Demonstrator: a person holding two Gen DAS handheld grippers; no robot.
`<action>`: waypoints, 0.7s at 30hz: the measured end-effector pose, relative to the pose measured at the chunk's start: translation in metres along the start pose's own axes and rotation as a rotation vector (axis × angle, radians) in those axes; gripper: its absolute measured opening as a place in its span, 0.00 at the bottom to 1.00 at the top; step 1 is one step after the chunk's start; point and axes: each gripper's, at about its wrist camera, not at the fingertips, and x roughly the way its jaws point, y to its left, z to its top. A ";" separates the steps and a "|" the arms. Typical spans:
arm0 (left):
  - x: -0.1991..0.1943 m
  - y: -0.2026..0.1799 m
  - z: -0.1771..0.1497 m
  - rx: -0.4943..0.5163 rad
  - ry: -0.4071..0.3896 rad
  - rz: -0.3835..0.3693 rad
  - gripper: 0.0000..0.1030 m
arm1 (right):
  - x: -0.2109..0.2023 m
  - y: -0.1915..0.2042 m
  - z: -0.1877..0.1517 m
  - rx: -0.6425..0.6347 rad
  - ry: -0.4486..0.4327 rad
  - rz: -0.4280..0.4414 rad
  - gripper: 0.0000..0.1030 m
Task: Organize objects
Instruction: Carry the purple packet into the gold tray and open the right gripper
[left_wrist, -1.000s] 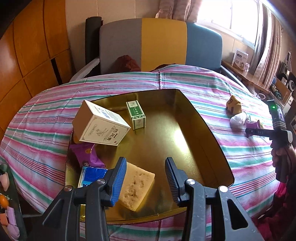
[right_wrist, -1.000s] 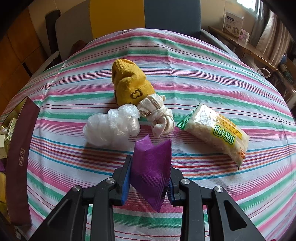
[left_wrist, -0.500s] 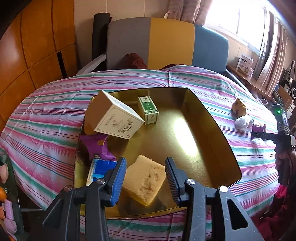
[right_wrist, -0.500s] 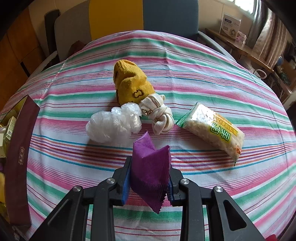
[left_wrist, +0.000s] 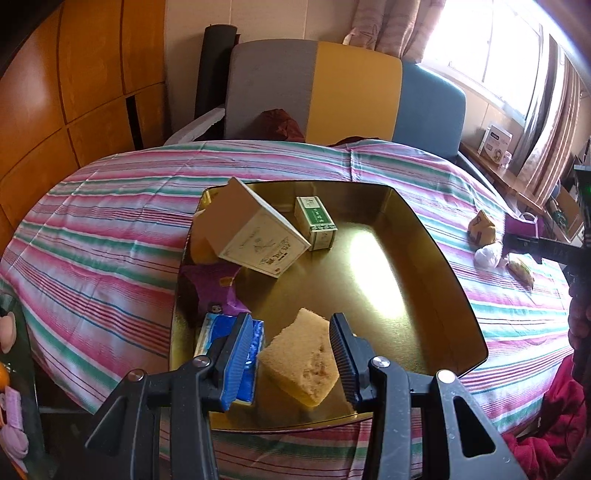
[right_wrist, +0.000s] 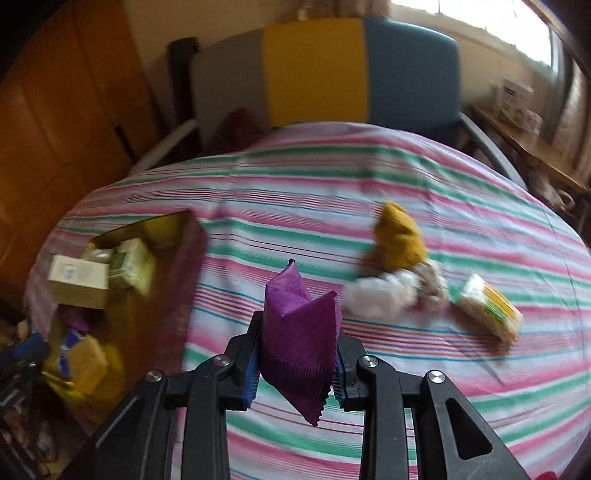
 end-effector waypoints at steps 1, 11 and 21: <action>0.000 0.002 0.000 -0.004 0.000 0.002 0.42 | -0.002 0.015 0.002 -0.023 -0.003 0.023 0.30; -0.006 0.036 0.000 -0.075 -0.014 0.039 0.42 | 0.036 0.159 -0.001 -0.200 0.084 0.260 0.31; 0.002 0.051 -0.004 -0.100 0.000 0.058 0.42 | 0.119 0.221 -0.019 -0.168 0.250 0.301 0.39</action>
